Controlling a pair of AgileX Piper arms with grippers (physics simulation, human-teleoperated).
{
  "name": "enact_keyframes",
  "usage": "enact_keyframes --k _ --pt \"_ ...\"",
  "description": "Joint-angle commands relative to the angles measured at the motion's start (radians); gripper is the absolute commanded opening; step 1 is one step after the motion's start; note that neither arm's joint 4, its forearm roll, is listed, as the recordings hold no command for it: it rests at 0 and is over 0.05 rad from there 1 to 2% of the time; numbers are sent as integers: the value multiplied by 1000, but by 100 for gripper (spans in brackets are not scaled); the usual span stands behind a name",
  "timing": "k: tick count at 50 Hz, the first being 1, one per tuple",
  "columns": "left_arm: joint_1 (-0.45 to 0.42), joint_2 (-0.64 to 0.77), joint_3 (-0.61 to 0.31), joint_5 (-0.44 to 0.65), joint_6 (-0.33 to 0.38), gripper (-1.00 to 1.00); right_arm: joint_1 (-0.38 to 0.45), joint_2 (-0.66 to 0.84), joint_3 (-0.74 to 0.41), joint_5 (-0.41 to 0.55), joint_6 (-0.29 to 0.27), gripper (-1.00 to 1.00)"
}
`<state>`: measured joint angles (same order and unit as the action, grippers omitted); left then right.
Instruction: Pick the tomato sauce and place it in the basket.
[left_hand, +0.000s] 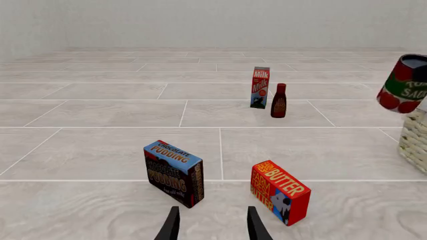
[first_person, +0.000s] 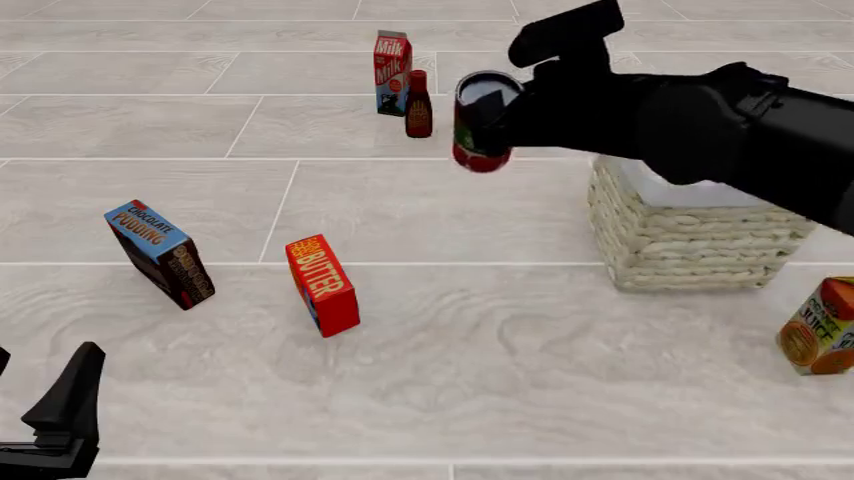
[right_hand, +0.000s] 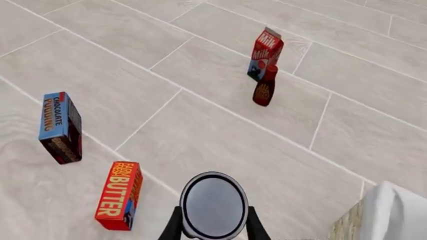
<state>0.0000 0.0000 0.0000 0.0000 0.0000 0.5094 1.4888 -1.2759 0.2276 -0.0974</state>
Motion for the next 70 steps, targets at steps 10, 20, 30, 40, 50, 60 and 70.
enact_keyframes --k 10,20,30,40,50,60,70 --pt "0 0 0 0 0 100 -139 -171 2 84 -31 -100" --pt "0 0 0 0 0 100 -257 -234 29 91 -75 -100" --pt "0 0 0 0 0 100 -311 -266 47 99 -79 -100" --pt "0 0 0 0 0 100 -364 -304 81 105 -90 -100" --pt "0 0 0 0 0 100 -402 -329 97 116 -99 -100" --pt "0 0 0 0 0 100 -442 -347 115 112 -110 -100" --pt "0 0 0 0 0 100 -488 -337 119 93 -111 -100"
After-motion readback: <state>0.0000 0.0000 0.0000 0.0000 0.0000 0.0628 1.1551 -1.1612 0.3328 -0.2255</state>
